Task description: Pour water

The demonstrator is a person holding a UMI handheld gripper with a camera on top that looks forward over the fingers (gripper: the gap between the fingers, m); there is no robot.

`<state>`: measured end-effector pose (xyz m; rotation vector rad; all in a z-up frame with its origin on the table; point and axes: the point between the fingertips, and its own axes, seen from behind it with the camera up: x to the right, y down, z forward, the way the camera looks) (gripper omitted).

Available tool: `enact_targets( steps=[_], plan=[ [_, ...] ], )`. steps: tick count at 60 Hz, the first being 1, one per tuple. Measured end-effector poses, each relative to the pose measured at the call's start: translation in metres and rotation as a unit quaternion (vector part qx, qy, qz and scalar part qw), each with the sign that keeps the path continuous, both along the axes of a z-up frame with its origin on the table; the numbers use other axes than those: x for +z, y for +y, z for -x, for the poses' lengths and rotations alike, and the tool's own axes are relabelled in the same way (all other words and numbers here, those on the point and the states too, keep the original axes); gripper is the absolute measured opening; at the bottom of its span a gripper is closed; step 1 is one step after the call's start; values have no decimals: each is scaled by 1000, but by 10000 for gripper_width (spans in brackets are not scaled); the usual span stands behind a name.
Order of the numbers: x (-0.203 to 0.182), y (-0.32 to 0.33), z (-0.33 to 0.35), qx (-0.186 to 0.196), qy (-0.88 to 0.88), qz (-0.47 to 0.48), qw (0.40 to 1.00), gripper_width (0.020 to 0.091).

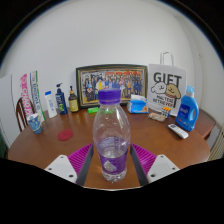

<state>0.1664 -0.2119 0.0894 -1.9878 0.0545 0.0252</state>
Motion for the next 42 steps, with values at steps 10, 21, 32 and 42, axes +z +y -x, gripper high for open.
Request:
enact_targets(
  steps=[10,21,32,42],
  plan=[
    [-2,20,1,12,0,-33,999,487],
    [-2,23,-1,19,0,-33,999,343],
    [17,34,0,20,-48,-29,998,343],
    [67,74,11,19,-150,-43,988,342]
  ],
)
